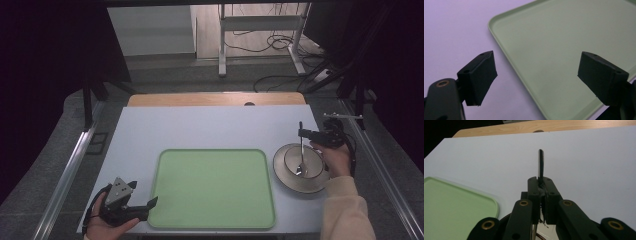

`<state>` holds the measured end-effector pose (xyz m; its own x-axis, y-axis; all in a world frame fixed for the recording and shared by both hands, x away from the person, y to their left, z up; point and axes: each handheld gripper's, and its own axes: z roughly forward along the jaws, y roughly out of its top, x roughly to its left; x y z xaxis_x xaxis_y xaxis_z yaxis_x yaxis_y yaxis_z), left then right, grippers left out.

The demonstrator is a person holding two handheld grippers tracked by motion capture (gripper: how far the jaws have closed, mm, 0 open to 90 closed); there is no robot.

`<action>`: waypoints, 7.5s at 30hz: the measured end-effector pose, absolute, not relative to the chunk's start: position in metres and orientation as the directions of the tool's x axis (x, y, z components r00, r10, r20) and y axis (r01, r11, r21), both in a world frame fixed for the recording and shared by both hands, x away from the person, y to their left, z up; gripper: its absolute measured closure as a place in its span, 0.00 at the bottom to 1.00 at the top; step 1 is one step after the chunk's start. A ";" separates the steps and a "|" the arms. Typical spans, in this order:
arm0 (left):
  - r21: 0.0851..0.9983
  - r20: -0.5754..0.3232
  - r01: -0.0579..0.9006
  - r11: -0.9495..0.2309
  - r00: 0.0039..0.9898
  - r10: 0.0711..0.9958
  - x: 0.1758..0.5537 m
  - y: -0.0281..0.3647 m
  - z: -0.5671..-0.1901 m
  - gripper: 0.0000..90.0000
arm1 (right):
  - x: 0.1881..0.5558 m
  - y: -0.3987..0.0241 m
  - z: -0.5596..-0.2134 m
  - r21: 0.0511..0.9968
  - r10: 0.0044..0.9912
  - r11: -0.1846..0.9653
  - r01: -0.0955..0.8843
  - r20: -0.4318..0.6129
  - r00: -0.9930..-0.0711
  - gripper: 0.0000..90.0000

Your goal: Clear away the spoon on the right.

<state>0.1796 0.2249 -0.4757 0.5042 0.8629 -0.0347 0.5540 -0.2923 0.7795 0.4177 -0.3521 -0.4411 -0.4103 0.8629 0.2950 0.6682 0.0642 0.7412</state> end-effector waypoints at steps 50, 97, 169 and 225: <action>0.782 -0.034 0.551 -0.291 0.504 0.863 0.179 0.228 -0.476 0.17 | 0.383 -0.356 -0.380 0.852 0.793 -0.002 0.524 0.321 -0.519 0.99; 0.780 -0.044 0.556 -0.286 0.505 0.862 0.179 0.229 -0.477 0.17 | 0.342 -0.295 -0.348 0.885 0.709 0.075 0.460 0.277 -0.649 0.99; 0.777 -0.044 0.559 -0.289 0.507 0.861 0.178 0.229 -0.478 0.16 | 0.321 -0.198 -0.408 0.748 0.649 0.319 0.582 0.274 -0.710 0.98; 0.773 -0.038 0.558 -0.302 0.517 0.855 0.179 0.228 -0.479 0.16 | 0.336 -0.173 -0.474 0.558 0.713 0.579 0.594 0.006 -0.701 0.31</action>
